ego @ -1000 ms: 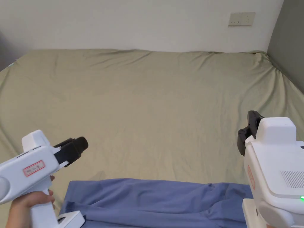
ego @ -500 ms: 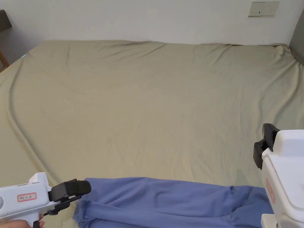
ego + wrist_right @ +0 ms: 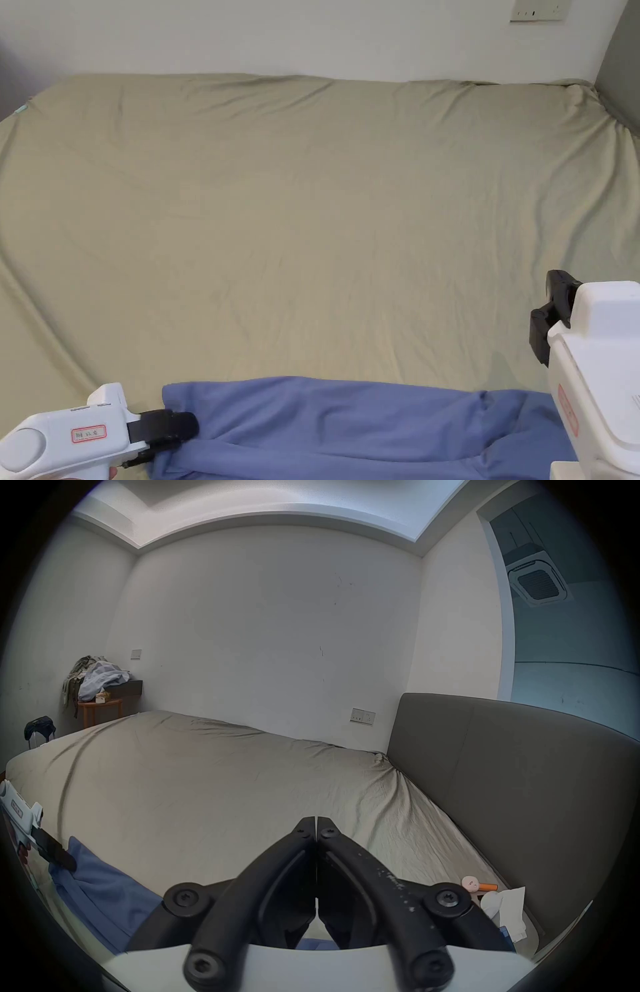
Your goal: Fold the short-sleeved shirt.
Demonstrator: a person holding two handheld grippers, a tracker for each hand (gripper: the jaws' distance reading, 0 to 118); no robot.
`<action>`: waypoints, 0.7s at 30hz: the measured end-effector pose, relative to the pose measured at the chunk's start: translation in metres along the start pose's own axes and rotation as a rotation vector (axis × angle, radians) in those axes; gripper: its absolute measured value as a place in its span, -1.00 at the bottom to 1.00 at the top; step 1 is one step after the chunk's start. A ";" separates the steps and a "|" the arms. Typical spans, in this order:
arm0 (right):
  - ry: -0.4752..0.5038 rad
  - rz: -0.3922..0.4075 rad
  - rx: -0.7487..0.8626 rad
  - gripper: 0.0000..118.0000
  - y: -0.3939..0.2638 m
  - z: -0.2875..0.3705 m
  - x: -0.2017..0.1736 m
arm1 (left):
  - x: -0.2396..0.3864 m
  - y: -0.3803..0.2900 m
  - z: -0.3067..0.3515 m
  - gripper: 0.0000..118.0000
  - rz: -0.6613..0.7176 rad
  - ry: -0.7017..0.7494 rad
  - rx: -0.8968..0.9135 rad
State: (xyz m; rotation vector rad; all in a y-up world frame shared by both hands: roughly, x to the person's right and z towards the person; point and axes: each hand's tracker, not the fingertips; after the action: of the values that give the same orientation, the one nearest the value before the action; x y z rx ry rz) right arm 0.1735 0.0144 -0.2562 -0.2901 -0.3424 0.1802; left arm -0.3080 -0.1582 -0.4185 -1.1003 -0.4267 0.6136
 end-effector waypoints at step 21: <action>0.018 -0.042 0.047 -0.97 0.009 0.015 0.023 | 0.052 0.009 0.110 -0.86 -0.195 0.358 0.182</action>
State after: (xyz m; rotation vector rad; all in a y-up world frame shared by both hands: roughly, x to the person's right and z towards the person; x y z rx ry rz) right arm 0.1883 0.0318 -0.2385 -0.2376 -0.3262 0.1444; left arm -0.3373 -0.0452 -0.3819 -0.9566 -0.1608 0.2689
